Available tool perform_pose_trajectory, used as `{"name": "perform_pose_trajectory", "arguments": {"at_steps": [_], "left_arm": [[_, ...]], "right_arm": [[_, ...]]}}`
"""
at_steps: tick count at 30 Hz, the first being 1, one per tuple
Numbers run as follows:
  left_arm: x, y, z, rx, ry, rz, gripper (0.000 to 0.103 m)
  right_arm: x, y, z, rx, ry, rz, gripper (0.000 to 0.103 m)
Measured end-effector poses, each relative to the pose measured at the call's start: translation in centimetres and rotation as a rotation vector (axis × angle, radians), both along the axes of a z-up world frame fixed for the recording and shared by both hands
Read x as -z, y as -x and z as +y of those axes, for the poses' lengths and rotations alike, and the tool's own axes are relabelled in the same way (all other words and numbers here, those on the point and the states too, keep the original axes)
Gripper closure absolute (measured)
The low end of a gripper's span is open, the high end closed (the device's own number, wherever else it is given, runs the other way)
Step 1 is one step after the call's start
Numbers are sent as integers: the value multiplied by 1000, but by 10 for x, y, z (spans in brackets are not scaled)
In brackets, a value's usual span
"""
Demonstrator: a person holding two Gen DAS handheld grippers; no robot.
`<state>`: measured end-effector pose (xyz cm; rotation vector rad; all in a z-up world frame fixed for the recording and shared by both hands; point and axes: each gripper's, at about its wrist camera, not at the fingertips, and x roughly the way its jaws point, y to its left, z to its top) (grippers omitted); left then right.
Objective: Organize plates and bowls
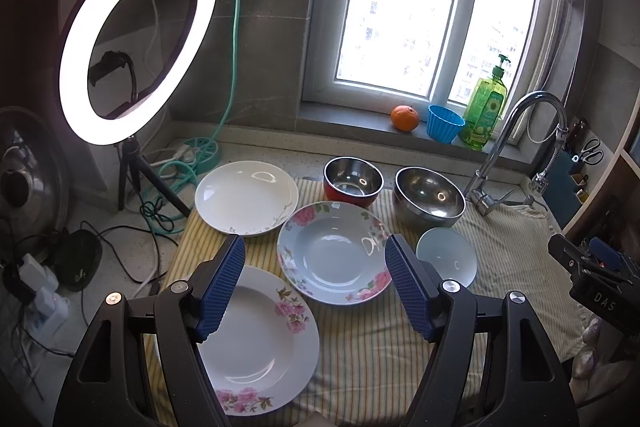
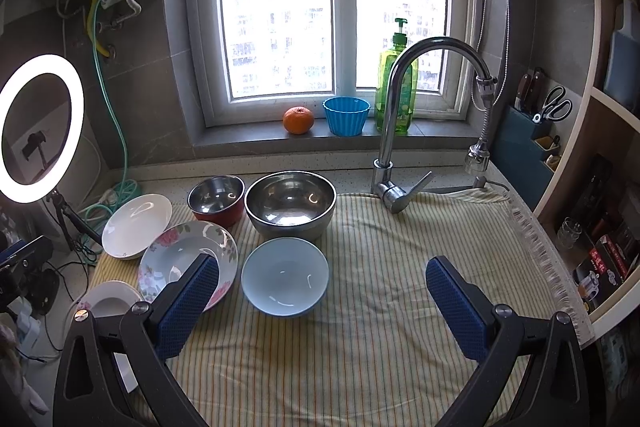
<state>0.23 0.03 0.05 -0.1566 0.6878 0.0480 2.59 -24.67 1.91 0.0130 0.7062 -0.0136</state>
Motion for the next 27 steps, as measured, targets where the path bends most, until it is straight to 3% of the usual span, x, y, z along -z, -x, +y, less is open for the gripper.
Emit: {"name": "perform_pose_trajectory", "arguments": {"at_steps": [27], "left_arm": [[0, 2, 0, 1, 1, 0, 31]], "right_arm": [[3, -1, 2, -2, 2, 8, 0]]}}
